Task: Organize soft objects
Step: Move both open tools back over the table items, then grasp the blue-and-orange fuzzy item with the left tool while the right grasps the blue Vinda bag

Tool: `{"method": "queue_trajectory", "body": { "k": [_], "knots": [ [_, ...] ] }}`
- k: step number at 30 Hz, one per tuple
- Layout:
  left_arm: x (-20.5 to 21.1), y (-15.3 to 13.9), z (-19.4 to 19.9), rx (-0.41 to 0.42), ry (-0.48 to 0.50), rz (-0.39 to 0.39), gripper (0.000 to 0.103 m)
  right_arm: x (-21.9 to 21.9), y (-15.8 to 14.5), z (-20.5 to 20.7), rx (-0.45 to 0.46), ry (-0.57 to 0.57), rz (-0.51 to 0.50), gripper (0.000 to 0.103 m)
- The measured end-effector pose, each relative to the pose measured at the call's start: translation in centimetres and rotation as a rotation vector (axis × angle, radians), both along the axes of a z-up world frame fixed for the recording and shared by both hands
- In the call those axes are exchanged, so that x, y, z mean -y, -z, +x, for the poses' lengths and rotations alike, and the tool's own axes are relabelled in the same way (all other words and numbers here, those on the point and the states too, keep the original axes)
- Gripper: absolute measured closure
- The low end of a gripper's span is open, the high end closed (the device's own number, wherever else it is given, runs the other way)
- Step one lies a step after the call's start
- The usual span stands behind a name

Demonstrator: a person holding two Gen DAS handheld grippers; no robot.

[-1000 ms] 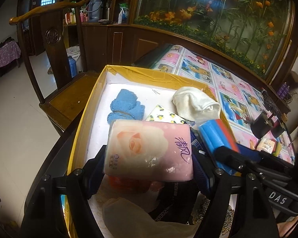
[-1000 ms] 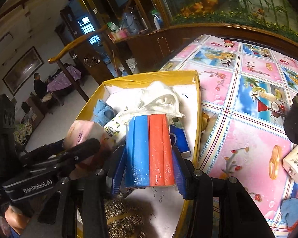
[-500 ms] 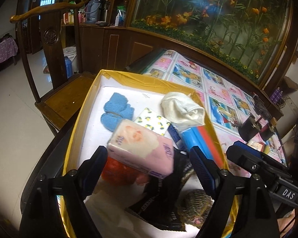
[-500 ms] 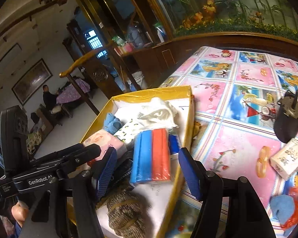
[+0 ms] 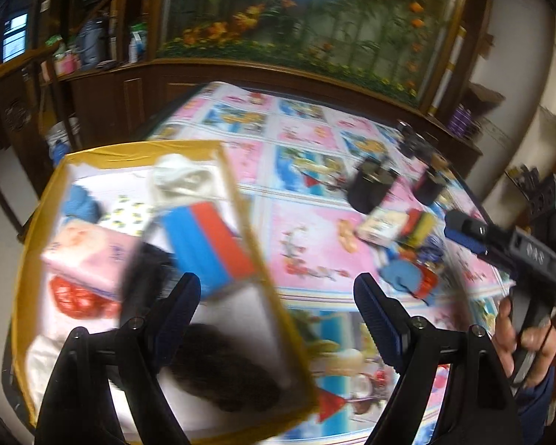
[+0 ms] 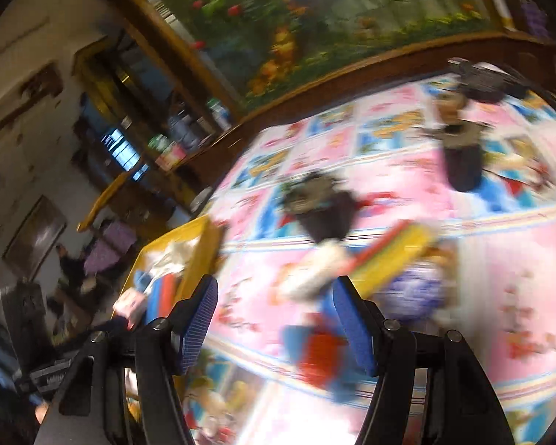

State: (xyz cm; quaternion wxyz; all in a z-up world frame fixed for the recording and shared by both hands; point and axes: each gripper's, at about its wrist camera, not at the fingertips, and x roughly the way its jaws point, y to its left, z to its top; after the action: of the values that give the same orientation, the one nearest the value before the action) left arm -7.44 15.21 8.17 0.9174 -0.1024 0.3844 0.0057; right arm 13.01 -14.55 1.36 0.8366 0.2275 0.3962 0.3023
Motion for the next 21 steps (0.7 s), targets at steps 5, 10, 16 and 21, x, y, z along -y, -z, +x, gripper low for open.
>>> {"method": "queue_trajectory", "body": {
  "k": [5,10,16,21],
  "knots": [
    [5.6,1.4,2.0,-0.047,0.119,0.009,0.019,5.0,1.8,1.5,-0.123,0.184,0.035,0.034],
    [10.1,3.1,4.0,-0.096,0.211,0.022,0.019,4.6,1.7,1.4,-0.123,0.172,0.036,0.034],
    [12.4,4.5,6.5,-0.134,0.227,0.038,0.019,4.3,2.3,1.3,-0.134,0.165,0.031,0.034],
    [13.6,5.8,8.9,-0.169,0.236,0.021,0.019,4.3,2.3,1.3,-0.133,0.173,0.018,0.034]
  ]
}}
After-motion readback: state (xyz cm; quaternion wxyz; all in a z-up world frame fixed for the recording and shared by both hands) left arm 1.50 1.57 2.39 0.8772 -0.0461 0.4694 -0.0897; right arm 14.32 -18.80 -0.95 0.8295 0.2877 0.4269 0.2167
